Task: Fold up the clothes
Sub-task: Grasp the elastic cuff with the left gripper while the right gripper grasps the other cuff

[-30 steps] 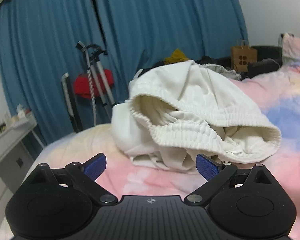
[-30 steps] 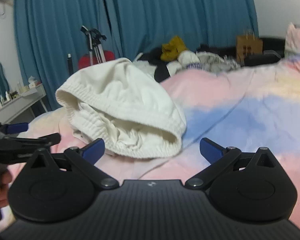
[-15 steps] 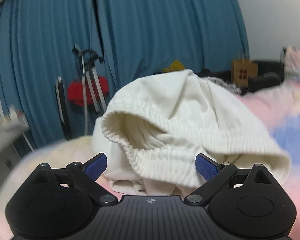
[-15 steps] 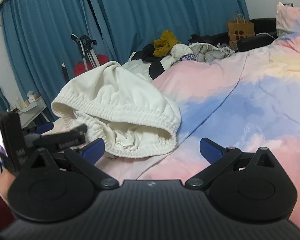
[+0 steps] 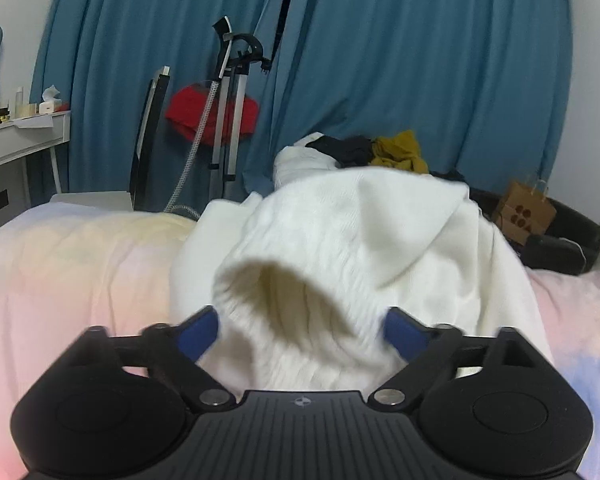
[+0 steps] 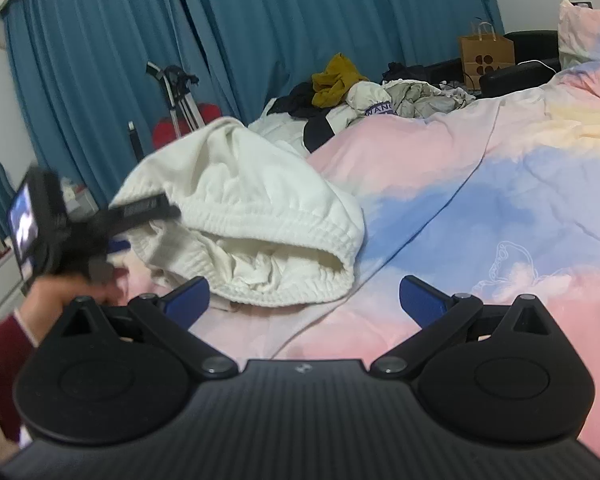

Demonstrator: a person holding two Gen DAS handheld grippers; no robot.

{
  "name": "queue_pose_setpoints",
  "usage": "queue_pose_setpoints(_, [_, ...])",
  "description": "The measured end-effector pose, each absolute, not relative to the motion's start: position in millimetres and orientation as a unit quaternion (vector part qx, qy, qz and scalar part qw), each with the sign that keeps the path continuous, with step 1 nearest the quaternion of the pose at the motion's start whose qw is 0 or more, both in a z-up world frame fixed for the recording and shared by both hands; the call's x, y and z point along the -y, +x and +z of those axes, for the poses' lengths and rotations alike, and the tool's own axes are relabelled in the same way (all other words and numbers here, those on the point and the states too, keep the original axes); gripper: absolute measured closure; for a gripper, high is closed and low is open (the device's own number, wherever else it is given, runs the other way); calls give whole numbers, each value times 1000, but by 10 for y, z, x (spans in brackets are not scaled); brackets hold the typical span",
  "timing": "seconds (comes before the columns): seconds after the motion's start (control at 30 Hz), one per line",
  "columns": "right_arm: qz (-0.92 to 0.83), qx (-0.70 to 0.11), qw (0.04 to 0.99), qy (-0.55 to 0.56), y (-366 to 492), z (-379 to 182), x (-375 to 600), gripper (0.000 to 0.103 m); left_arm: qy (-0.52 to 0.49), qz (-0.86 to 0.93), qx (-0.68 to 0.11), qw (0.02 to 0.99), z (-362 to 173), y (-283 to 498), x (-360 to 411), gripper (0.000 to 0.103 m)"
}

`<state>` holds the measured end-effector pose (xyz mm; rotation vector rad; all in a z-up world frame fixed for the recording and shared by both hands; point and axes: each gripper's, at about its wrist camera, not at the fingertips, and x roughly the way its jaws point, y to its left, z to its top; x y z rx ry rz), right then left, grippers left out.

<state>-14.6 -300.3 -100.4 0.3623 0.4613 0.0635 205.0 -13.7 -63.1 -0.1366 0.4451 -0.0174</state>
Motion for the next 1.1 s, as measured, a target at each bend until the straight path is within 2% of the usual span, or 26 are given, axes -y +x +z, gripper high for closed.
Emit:
queue_pose_setpoints(0.07, [30, -233, 955, 182, -116, -1039, 3012, 0, -64, -4, -219, 974, -530, 2099, 214, 35])
queue_pose_setpoints(0.13, [28, -235, 954, 182, -118, -1074, 3021, 0, -50, -6, -215, 975, -442, 2111, 277, 58])
queue_pose_setpoints(0.17, [27, -236, 954, 181, -120, -1091, 3026, 0, -44, -4, -211, 976, -398, 2103, 301, 63])
queue_pose_setpoints(0.23, [25, -237, 954, 181, -123, -1127, 3035, 0, -51, -1, -202, 978, -299, 2053, 294, 82])
queue_pose_setpoints(0.33, [16, -240, 954, 179, -124, -1180, 3057, 0, -70, 10, -179, 981, -120, 1807, 212, 86])
queue_pose_setpoints(0.63, [39, -237, 955, 177, -170, -1180, 2970, 0, -88, 15, -171, 981, 199, 900, -478, 86])
queue_pose_setpoints(0.93, [96, -250, 943, 196, -189, -1240, 2783, 0, -64, 53, -214, 973, 77, 237, -1520, 86])
queue_pose_setpoints(1.1, [118, -260, 939, 190, -177, -1296, 2601, 0, -107, 49, -226, 967, -319, 147, -1992, 84])
